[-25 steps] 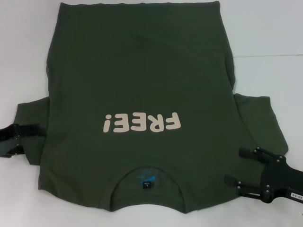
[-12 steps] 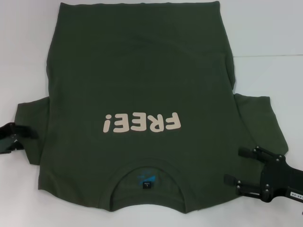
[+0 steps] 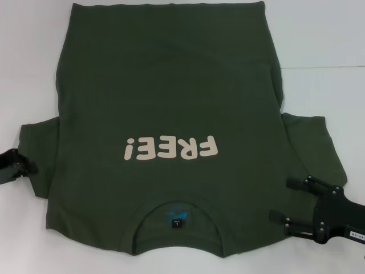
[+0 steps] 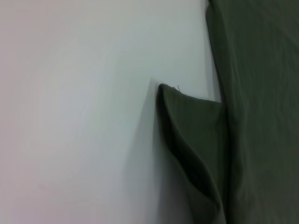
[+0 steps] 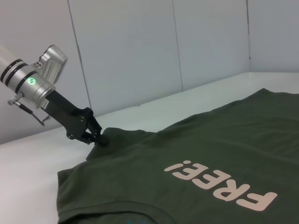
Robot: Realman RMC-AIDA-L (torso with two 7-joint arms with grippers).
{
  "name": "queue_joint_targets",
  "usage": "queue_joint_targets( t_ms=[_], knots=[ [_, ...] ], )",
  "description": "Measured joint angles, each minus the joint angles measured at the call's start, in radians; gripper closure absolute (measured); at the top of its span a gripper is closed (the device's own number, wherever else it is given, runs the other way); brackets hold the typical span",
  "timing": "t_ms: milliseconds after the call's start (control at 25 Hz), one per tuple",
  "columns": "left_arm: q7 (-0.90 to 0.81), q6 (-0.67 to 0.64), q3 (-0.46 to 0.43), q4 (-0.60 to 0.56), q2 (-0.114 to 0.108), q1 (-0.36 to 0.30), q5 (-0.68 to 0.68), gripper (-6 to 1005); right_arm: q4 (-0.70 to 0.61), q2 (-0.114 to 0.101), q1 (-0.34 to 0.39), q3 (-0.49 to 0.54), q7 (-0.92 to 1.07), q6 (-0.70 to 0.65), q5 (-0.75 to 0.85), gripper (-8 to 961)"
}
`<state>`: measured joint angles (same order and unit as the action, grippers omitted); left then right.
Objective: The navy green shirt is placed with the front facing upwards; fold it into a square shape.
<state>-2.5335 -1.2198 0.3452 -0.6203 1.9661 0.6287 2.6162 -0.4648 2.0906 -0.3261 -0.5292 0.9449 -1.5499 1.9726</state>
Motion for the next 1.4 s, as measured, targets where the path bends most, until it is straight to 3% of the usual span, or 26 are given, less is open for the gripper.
queue_joint_targets(
  t_ms=[160, 480, 800, 880, 1200, 1400],
  knots=[
    [0.008, 0.003, 0.009, -0.001, 0.0, 0.0, 0.0, 924, 0.0, 0.0, 0.001, 0.0, 0.0, 0.0, 0.0, 13],
    [0.02, -0.003, 0.02, -0.042, 0.002, -0.002, -0.006, 939, 0.0, 0.0, -0.001, 0.0, 0.0, -0.001, 0.0, 12],
    [0.036, -0.044, 0.02, -0.152, -0.026, -0.01, -0.002, 952, 0.0, 0.0, -0.001, 0.002, 0.0, -0.001, 0.0, 12],
    [0.028, -0.076, 0.015, -0.198, -0.042, -0.008, -0.006, 951, -0.001, 0.0, -0.001, 0.002, 0.0, -0.001, 0.0, 12],
    [0.0, -0.151, 0.021, -0.267, -0.053, 0.021, -0.008, 953, 0.0, 0.0, -0.004, 0.0, 0.0, -0.001, -0.001, 12],
    [-0.005, -0.218, 0.023, -0.267, -0.038, 0.045, -0.021, 951, 0.0, 0.0, -0.004, 0.0, 0.0, -0.001, -0.001, 13]
  ],
)
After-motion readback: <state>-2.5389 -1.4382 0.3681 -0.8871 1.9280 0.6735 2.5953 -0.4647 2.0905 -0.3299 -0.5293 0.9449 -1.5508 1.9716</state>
